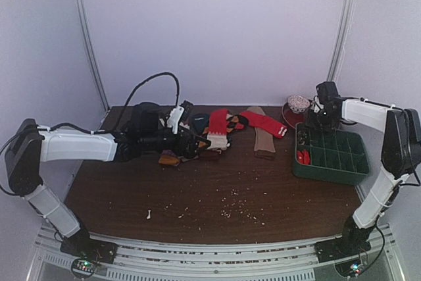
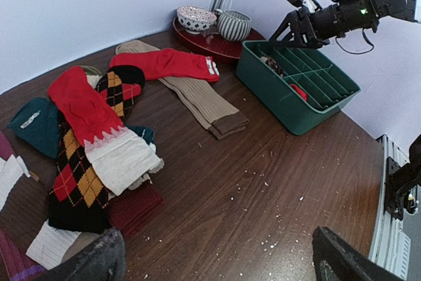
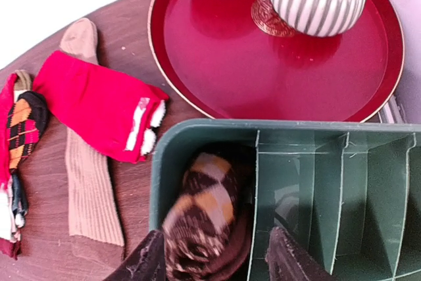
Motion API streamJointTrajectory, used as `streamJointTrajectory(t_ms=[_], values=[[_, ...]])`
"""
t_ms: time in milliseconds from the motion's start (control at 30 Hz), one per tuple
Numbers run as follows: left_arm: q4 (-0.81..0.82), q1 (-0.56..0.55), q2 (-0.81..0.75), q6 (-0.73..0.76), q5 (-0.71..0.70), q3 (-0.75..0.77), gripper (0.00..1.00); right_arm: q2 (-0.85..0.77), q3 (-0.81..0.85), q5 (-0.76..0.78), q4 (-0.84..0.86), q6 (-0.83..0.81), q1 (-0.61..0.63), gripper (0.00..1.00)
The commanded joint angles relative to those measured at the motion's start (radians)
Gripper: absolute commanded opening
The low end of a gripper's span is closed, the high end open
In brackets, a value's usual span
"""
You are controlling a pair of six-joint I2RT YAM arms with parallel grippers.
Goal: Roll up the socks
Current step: Place a pair of socks in the storage box, then adjust the pair of socks at the center of the board.
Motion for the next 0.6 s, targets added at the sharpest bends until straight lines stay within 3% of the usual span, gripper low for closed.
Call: streamJointTrajectory(t_ms=[0,67,200,400,567], values=[[-0.009,0.002,0.007,0.004,-0.022,0.037,0.98,-0.019,0.004,-0.045,-0.05,-0.022,-0.003,0.56],[-0.012,0.001,0.003,0.003,-0.023,0.033,0.98,-0.025,-0.015,-0.063,-0.036,-0.025,-0.003,0.52],[-0.013,0.002,0.003,-0.002,-0.031,0.028,0.98,-0.025,-0.065,-0.092,0.042,-0.019,-0.004,0.3],[-0.022,0.002,0.013,-0.003,-0.029,0.026,0.98,0.002,-0.113,-0.104,0.145,-0.023,-0.005,0.21],[-0.028,0.002,0.022,0.0,-0.03,0.029,0.98,-0.029,-0.14,-0.092,0.198,-0.007,-0.005,0.2]])
